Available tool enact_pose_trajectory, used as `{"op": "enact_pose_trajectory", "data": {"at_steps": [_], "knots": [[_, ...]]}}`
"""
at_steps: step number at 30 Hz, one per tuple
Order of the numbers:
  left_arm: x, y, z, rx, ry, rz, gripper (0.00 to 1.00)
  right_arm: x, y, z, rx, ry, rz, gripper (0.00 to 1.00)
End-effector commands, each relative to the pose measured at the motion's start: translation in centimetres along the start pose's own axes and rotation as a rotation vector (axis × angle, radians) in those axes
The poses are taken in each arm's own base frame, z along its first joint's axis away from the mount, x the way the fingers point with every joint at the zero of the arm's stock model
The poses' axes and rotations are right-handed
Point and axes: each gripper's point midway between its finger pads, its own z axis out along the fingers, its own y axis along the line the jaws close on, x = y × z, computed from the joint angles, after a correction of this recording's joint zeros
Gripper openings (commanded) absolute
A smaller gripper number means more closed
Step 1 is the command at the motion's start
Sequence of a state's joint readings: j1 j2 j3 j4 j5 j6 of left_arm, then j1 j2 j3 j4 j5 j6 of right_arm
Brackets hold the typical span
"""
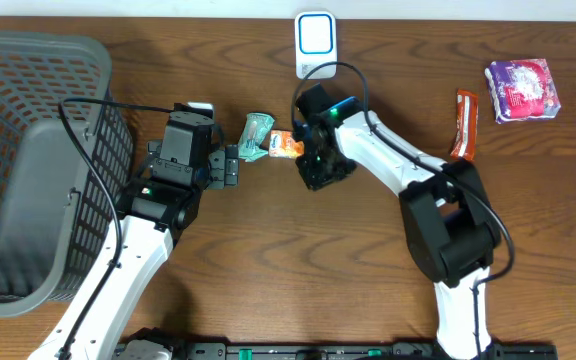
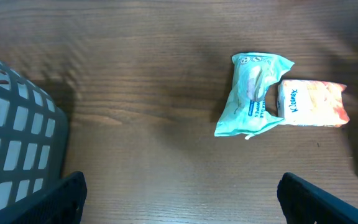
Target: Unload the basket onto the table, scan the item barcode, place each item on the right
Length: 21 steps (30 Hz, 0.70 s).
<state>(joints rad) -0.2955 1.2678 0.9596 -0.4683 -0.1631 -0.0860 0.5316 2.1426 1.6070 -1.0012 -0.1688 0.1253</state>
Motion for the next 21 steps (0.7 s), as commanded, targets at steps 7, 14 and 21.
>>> {"op": "enact_pose_trajectory", "data": {"at_steps": [7, 14, 21], "knots": [[0.0, 0.1, 0.0, -0.005, 0.001, -0.011, 0.98, -1.9, -0.2, -7.8, 0.017, -0.223, 0.138, 0.76], [0.0, 0.1, 0.0, -0.005, 0.001, -0.011, 0.98, -7.0, -2.1, -9.6, 0.009, -0.431, 0.081, 0.83], [0.0, 0.1, 0.0, -0.005, 0.001, -0.011, 0.98, -8.3, -0.5, -8.8, -0.042, -0.462, -0.162, 0.93]]}}
